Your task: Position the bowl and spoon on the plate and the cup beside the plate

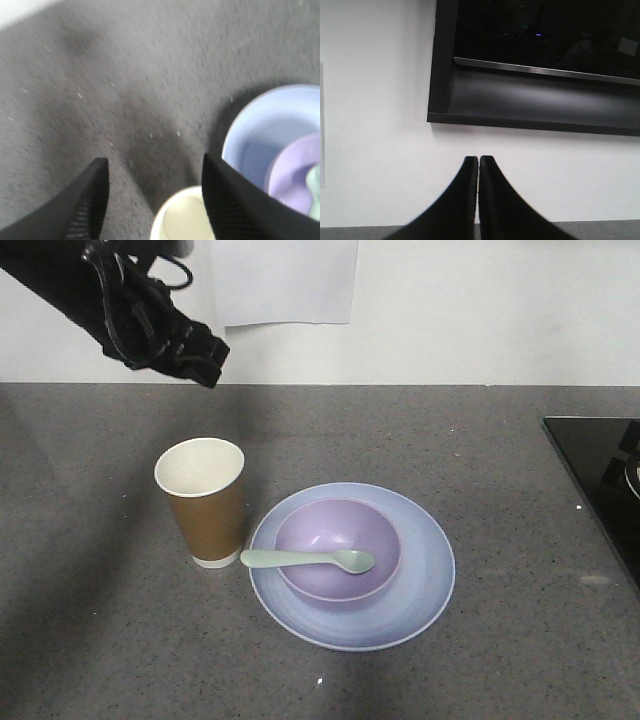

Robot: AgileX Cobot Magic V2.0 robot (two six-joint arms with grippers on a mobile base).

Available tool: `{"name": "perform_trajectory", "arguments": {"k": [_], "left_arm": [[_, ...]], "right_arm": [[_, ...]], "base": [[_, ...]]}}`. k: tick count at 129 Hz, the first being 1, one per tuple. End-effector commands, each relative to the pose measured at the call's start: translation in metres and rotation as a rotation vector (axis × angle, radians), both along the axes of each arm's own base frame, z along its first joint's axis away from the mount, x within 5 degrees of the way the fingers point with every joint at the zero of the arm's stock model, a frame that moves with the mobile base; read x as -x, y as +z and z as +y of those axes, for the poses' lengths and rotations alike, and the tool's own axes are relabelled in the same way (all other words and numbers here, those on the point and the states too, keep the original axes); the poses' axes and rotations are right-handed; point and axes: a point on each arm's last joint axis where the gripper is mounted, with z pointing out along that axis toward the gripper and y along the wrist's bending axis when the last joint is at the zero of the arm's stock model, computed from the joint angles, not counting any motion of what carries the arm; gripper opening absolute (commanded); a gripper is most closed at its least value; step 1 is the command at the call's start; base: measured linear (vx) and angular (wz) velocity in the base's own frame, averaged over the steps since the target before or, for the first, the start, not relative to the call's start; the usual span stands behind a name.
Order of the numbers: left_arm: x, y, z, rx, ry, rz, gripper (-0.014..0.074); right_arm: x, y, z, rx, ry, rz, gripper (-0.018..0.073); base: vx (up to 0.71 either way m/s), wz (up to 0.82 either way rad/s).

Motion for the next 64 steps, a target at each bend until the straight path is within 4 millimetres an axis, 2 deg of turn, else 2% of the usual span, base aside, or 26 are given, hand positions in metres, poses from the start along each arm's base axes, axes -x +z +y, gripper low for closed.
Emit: {"name": "perform_trajectory", "arguments": {"k": [1,14,33,64], "left_arm": [[0.02,0.051,0.005,0.071,0.027,-0.175,0.0335],[0.025,0.068,0.007,0.101,0.033,-0.257,0.0249],[0.032,0.087,0.009,0.14,0.039,-0.369,-0.0009],[0.034,0.093,0.01,0.152,0.042,-0.401,-0.0008]], "right_arm": [[0.007,0.015,-0.002,0.032,0.012,-0.076,-0.0004],[0.007,0.015,-0.002,0.032,0.012,-0.076,-0.0004],[0.007,0.015,-0.002,0.032,0.012,-0.076,-0.0004],[0.007,0.015,-0.002,0.032,0.012,-0.076,-0.0004]], "base": [[0.0,0.0],[0.0,0.0],[0.0,0.0],[0.0,0.0]]}}
